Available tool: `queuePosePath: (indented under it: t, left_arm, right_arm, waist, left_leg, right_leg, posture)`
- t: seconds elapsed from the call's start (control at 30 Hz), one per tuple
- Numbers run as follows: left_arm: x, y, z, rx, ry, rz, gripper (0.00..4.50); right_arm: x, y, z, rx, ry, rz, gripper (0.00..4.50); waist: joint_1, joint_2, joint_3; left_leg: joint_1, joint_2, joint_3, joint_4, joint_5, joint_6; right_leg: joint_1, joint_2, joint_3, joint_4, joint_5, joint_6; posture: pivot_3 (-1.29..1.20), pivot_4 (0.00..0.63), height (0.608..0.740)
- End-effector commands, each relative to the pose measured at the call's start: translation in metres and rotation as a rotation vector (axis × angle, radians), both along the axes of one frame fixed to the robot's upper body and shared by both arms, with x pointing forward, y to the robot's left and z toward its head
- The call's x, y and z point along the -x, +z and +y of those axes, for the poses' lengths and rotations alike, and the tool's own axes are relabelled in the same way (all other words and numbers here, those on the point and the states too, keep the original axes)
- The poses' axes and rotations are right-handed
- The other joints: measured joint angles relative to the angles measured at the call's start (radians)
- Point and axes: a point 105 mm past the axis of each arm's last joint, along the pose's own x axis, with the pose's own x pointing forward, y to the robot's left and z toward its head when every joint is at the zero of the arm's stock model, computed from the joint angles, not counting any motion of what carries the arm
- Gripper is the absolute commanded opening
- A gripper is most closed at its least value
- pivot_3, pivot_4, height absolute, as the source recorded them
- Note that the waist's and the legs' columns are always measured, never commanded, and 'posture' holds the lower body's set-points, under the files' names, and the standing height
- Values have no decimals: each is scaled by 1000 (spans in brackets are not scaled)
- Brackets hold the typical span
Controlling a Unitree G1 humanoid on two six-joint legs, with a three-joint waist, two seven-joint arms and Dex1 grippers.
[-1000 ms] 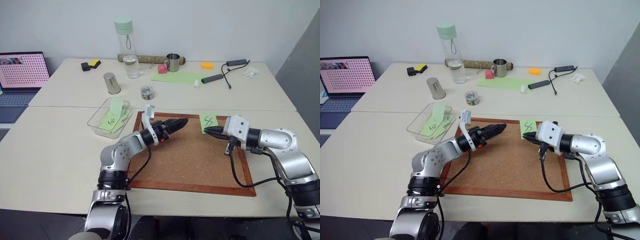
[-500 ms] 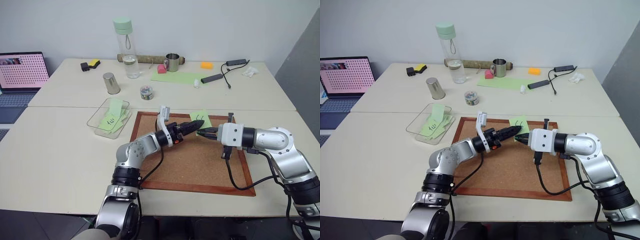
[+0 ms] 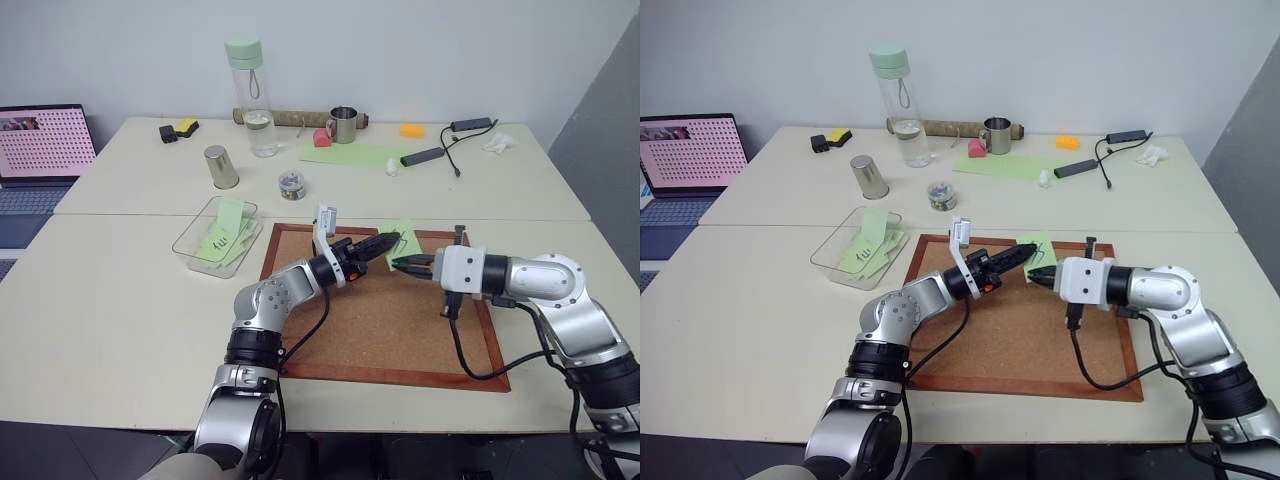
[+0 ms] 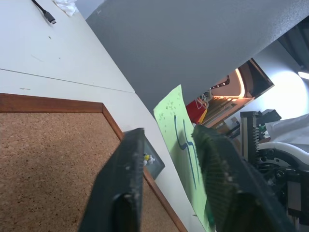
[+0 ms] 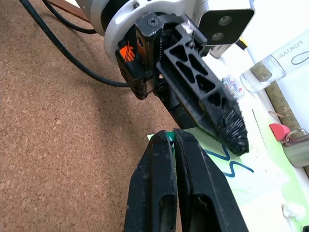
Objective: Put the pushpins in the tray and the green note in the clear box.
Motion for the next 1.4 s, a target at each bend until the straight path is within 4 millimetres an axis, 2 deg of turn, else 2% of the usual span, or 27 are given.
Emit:
queuePosePath:
  t: [0.03,0.13,0.47,0.6,0.67,0.77,0.93,1.07,1.3,1.33,1.4]
  left_arm:
    - [3,8,-3,1,-19,-57,600]
    - [2,2,-1,-28,-4,-56,13]
    - [-14,-20,4,-144,127,-62,13]
    - [-16,-23,4,-155,142,-64,13]
    - [-19,-23,6,-154,166,-58,13]
    - [-21,-19,8,-149,182,-72,13]
    - [-17,-3,12,-120,192,-115,13]
    - [-16,2,18,-106,211,-115,13]
    - [-14,17,20,-74,227,-136,13]
    - [-13,21,19,-68,229,-143,0]
    - [-11,29,18,-57,228,-163,0]
  right_arm:
    - [0,13,4,-9,22,-61,0]
    - [-1,13,4,-15,24,-77,0]
    - [0,30,2,-122,9,-108,0]
    - [2,41,-5,-190,-25,-97,0]
    - [-2,44,-17,-234,-106,-64,0]
    - [-14,39,-47,-269,-292,12,0]
    - [-29,14,-115,-242,-660,103,0]
    - [-32,-13,-156,-202,-864,179,0]
    - [-37,-43,-178,-177,-966,244,0]
    - [-38,-46,-179,-174,-971,248,371]
    - [-39,-48,-180,-183,-971,271,744]
  waist:
    - [0,0,0]
    - [0,0,0]
    - [0,0,0]
    - [1,0,0]
    - [1,0,0]
    - [3,0,0]
    - [9,0,0]
    - [9,0,0]
    - [6,0,0]
    - [6,0,0]
    - [6,0,0]
  left_leg:
    - [0,0,0,0,0,0]
    - [0,0,0,0,0,0]
    - [0,0,0,0,0,0]
    - [0,0,0,0,0,0]
    - [0,0,0,0,0,0]
    - [0,0,0,0,0,0]
    - [-1,0,0,0,0,0]
    - [0,0,1,0,0,0]
    - [0,0,2,0,0,0]
    - [0,0,2,0,0,0]
    - [0,0,2,0,0,0]
  right_leg:
    - [0,0,0,0,0,0]
    - [0,0,0,0,0,0]
    - [0,0,0,0,0,0]
    - [0,0,0,0,0,0]
    - [0,0,0,0,0,0]
    - [0,0,0,0,0,0]
    - [0,0,0,0,0,0]
    - [0,0,1,1,0,0]
    - [0,0,1,1,0,0]
    - [0,0,1,1,0,0]
    - [0,0,1,1,0,0]
  posture:
    - [0,150,740]
    - [0,150,740]
    - [0,150,740]
    - [0,150,740]
    - [0,150,740]
    - [0,150,740]
    - [0,150,740]
    - [0,150,740]
    - [0,150,740]
    - [0,150,740]
    - [0,150,740]
